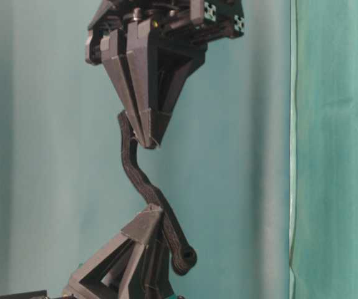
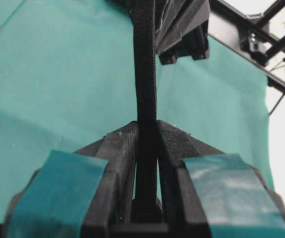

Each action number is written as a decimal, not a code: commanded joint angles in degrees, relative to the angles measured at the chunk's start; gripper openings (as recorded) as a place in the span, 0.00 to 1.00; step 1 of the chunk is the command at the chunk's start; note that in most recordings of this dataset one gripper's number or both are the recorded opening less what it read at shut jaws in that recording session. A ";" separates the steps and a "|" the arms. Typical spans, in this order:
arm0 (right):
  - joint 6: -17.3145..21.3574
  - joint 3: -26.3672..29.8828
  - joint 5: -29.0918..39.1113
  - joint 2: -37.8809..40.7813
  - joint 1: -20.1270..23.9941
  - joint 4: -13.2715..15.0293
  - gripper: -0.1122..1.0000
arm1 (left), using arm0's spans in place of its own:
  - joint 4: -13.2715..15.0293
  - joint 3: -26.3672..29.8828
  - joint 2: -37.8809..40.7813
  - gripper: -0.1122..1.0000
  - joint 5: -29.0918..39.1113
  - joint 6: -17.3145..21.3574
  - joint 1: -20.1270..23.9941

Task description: Peel off the Velcro with your right arm.

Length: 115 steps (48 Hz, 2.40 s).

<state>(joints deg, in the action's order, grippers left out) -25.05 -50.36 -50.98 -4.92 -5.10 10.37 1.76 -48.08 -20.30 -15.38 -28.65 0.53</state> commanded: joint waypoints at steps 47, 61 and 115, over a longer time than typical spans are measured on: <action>0.18 7.12 5.10 4.92 3.08 2.64 0.02 | -0.09 0.62 -0.88 0.19 -2.11 0.09 0.97; 0.35 8.96 7.47 7.03 3.87 2.81 0.02 | -0.09 0.53 -0.88 0.19 -2.37 0.09 1.05; 0.26 13.01 13.18 10.37 6.68 2.81 0.02 | -0.09 0.35 -0.88 0.19 -3.60 0.09 1.41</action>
<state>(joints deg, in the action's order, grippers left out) -24.70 -39.29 -37.53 6.15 0.88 13.01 1.76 -48.52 -20.48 -18.11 -28.56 1.41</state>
